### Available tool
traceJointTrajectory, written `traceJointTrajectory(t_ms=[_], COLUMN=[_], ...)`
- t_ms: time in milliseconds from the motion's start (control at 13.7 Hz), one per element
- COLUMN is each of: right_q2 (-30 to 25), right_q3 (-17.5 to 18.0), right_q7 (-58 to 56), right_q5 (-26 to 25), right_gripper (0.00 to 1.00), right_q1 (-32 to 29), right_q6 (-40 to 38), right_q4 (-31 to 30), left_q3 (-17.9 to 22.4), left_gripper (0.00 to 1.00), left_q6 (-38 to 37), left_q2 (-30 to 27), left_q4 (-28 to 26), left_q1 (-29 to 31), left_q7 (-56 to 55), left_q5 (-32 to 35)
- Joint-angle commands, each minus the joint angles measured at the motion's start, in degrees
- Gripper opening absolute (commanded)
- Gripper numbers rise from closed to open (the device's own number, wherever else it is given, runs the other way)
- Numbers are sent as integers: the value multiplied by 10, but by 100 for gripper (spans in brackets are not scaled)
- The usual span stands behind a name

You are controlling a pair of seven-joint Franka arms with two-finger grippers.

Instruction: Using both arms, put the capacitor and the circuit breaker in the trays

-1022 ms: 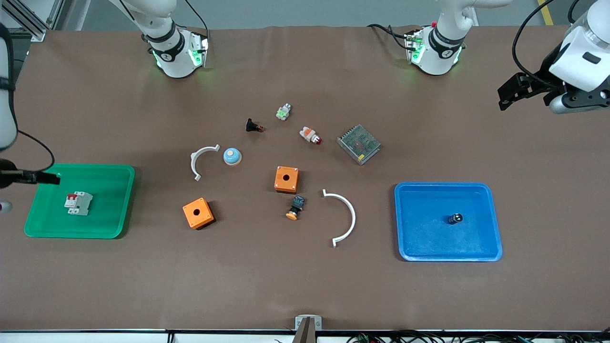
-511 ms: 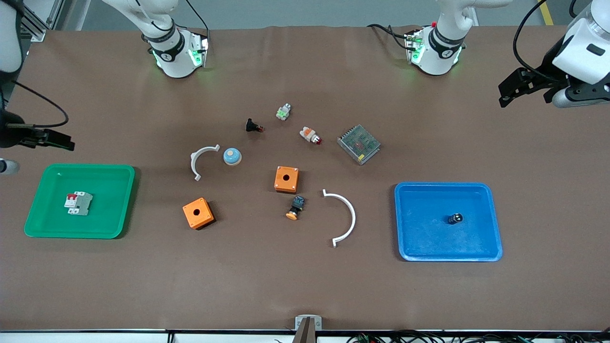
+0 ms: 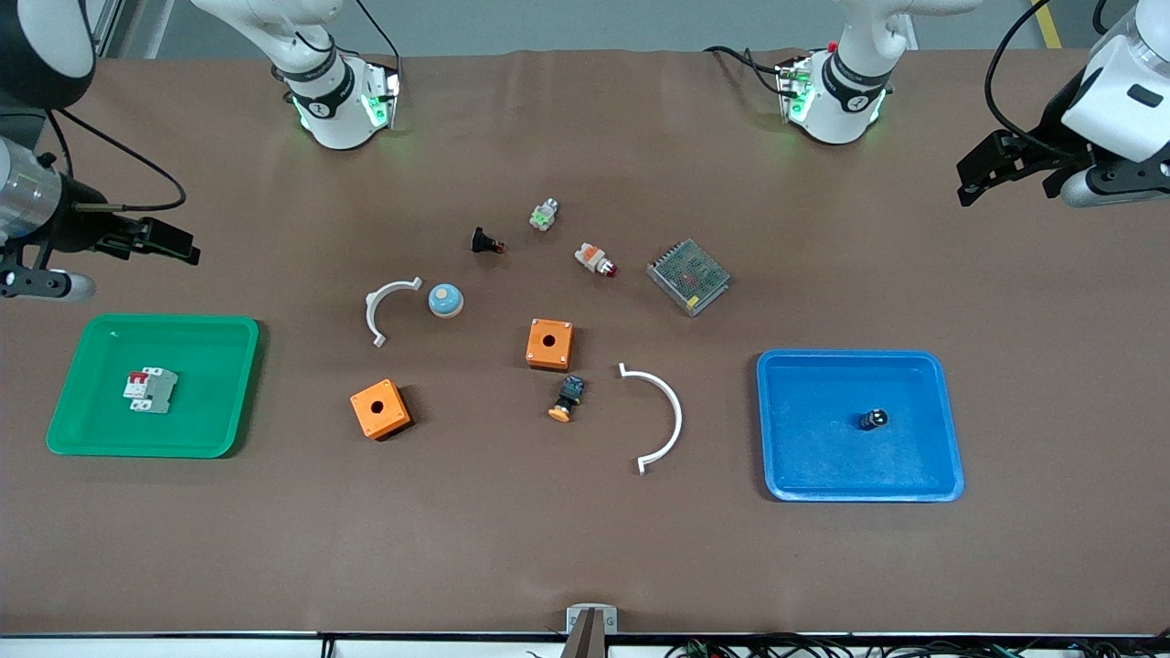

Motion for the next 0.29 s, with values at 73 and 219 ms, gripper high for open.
traceJointTrajectory(t_ms=[73, 219], right_q2=[-39, -47], right_q3=[-5, -5], right_q7=[36, 38], right_q5=[24, 31], right_gripper=[99, 99], right_q1=[18, 24], right_q6=[11, 11], right_q4=[-21, -22], left_q3=[2, 2], left_gripper=[100, 100], left_q6=[0, 0], left_q2=[6, 6], left_q4=[8, 8], left_q1=[-4, -7], left_q7=[12, 12], left_q5=[-4, -3])
